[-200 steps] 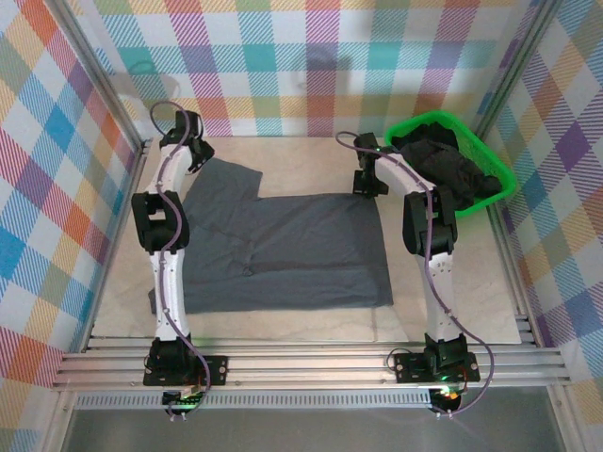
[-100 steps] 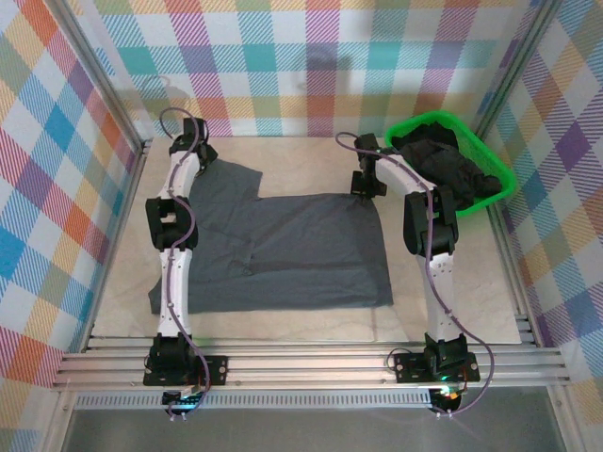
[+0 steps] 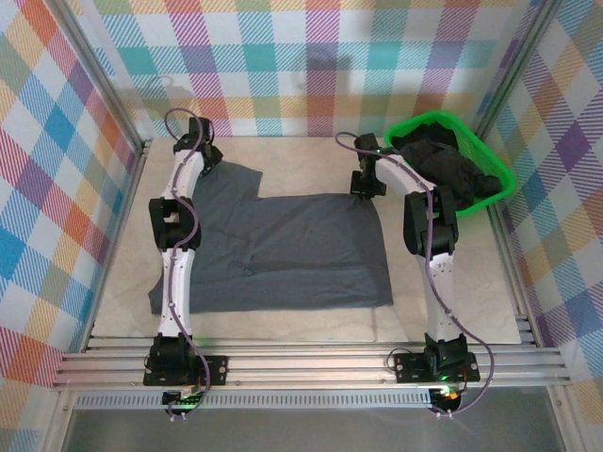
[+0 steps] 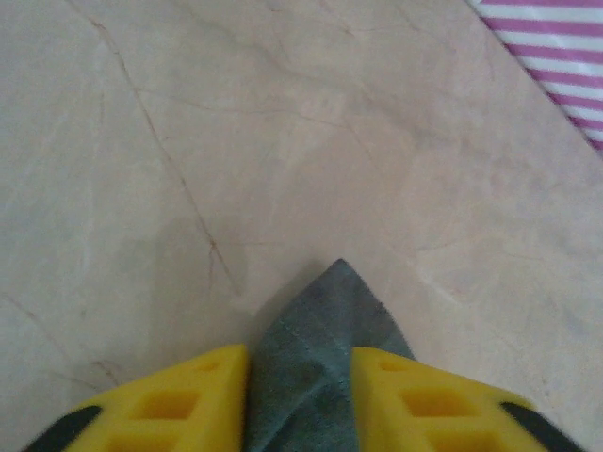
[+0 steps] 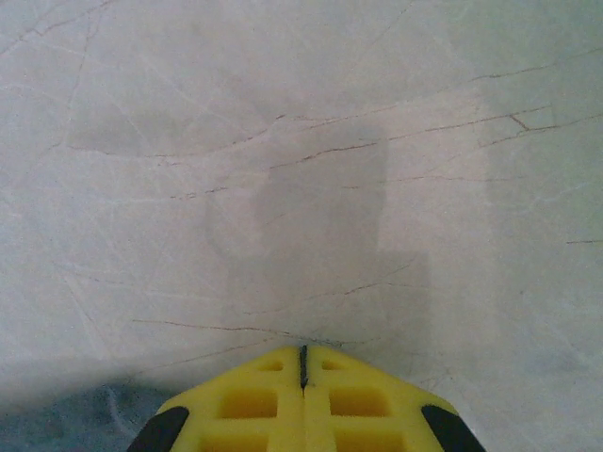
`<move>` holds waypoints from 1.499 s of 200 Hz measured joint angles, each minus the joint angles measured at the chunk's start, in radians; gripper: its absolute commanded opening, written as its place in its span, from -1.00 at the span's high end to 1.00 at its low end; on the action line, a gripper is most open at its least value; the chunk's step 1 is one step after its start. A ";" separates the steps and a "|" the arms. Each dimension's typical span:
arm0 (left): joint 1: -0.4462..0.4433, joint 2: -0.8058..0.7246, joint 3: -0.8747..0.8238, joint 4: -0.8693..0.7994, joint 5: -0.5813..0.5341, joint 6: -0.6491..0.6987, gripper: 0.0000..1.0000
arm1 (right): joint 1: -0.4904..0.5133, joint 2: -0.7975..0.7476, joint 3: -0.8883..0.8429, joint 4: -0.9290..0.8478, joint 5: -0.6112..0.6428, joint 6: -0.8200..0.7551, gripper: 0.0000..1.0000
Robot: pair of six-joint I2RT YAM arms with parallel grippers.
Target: Fold and stack the t-shirts
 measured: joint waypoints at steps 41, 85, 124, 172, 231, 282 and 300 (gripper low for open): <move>0.008 -0.002 0.002 -0.034 0.001 -0.036 1.00 | 0.000 0.000 0.000 0.000 -0.001 0.000 1.00; 0.006 -0.016 -0.001 -0.066 0.021 -0.040 1.00 | 0.000 0.000 0.005 0.000 -0.018 -0.004 1.00; -0.003 -0.136 -0.155 -0.073 0.042 -0.044 1.00 | 0.000 0.000 0.007 0.015 -0.041 -0.014 1.00; -0.005 -0.498 -0.583 0.050 0.062 -0.069 1.00 | 0.000 -0.051 -0.046 0.074 -0.052 -0.057 1.00; -0.003 -0.932 -1.076 0.200 0.084 -0.129 1.00 | 0.000 -0.235 -0.223 0.211 -0.069 -0.117 1.00; 0.003 -1.308 -1.450 0.192 0.032 -0.189 1.00 | 0.002 -0.433 -0.495 0.364 -0.100 -0.109 1.00; 0.003 -1.463 -1.547 0.149 -0.009 -0.227 1.00 | 0.005 -0.512 -0.616 0.404 -0.108 -0.098 1.00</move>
